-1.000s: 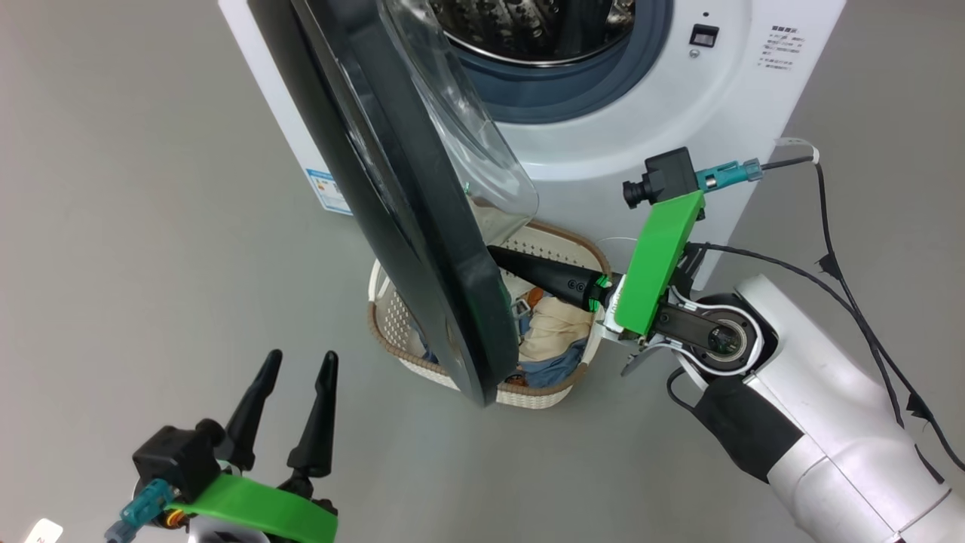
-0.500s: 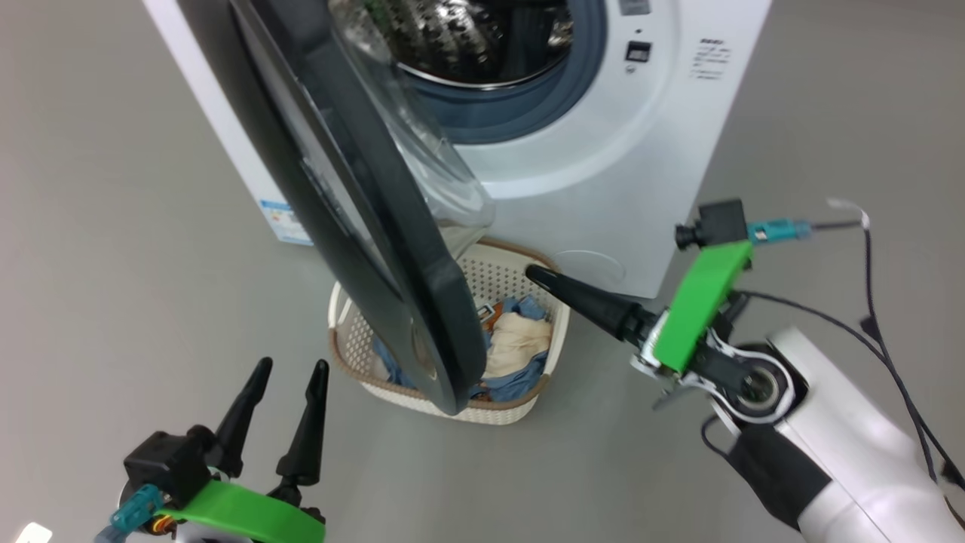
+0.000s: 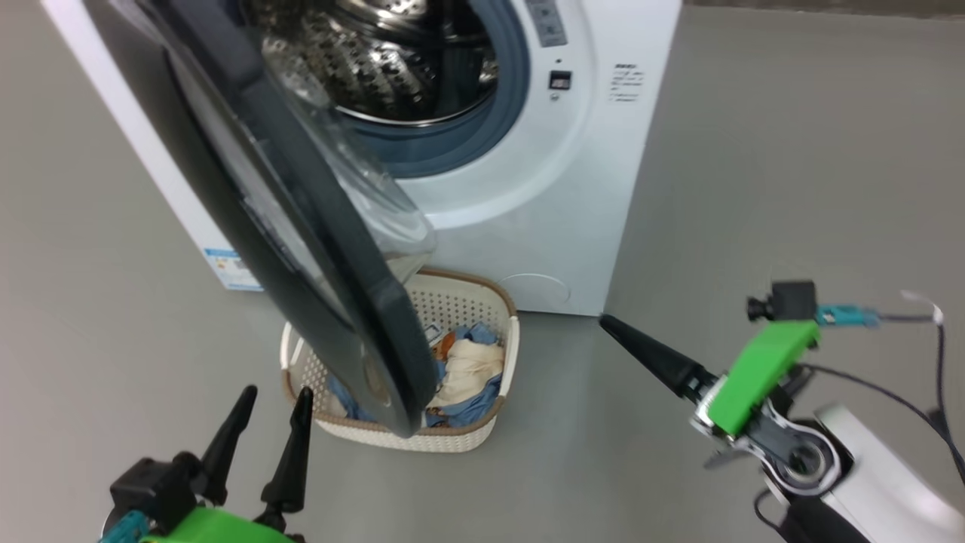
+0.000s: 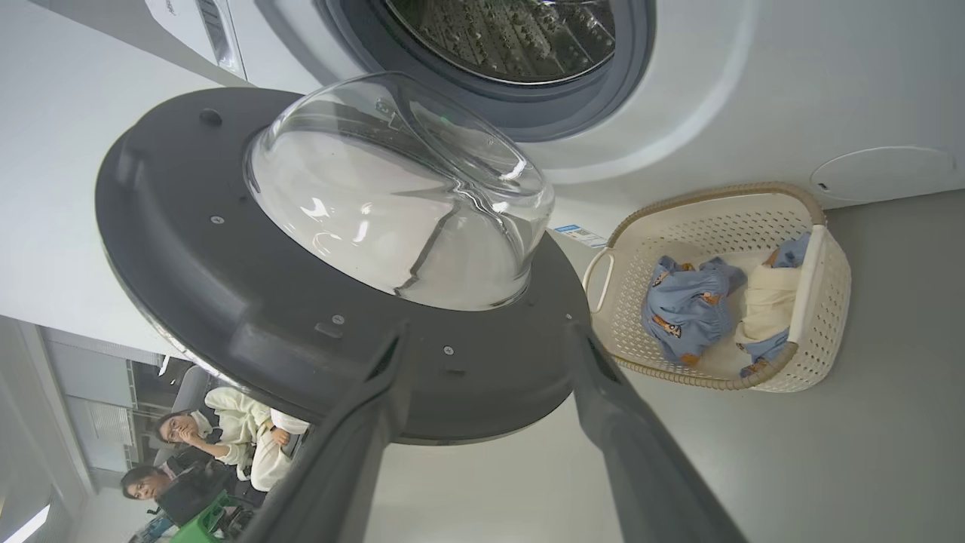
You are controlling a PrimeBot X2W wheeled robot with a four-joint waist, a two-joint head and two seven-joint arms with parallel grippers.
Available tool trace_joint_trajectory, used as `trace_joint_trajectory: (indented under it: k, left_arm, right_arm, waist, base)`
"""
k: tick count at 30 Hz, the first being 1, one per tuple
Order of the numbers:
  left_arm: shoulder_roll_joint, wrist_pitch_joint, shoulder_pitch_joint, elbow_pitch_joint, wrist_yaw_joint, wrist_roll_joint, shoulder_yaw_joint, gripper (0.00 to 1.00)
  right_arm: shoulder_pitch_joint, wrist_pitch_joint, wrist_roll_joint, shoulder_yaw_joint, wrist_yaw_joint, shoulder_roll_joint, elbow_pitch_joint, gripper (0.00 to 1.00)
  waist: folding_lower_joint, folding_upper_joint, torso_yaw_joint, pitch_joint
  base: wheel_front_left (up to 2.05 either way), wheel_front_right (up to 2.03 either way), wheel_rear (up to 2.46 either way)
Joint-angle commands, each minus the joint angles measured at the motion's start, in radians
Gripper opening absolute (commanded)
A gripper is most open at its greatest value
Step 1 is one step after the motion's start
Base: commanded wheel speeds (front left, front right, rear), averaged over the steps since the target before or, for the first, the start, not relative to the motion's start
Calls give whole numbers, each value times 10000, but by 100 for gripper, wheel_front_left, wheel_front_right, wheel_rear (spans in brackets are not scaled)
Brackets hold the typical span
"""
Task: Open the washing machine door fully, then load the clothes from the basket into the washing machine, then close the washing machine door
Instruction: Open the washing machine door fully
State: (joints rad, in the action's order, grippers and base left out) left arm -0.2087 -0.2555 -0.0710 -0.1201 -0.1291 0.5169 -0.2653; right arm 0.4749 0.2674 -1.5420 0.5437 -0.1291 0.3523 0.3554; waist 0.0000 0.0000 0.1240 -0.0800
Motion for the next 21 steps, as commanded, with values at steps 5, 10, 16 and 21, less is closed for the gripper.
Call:
trace_joint_trajectory:
  k: [5,10,16,21]
  left_arm:
    - [-277,-63,229,305,-16,-29,609,100]
    - [-290,-63,456,306,-16,-41,765,100]
    - [-300,-63,581,301,-16,-56,852,100]
    - [-299,-63,594,295,-16,-62,884,100]
  right_arm:
    - [-851,-782,236,-12,-16,572,-348,100]
    - [-1443,-1686,635,66,-16,1203,-217,100]
    - [-1729,-2902,1105,253,-16,1678,110,100]
    - [-1782,-3841,1539,546,-16,1940,309,100]
  waist:
    - [0,0,-517,365]
    - [0,0,-766,536]
    - [0,0,-932,606]
    - [0,0,-991,595]
  base:
    - [0,0,0]
    - [0,0,0]
    - [0,0,0]
    - [0,0,0]
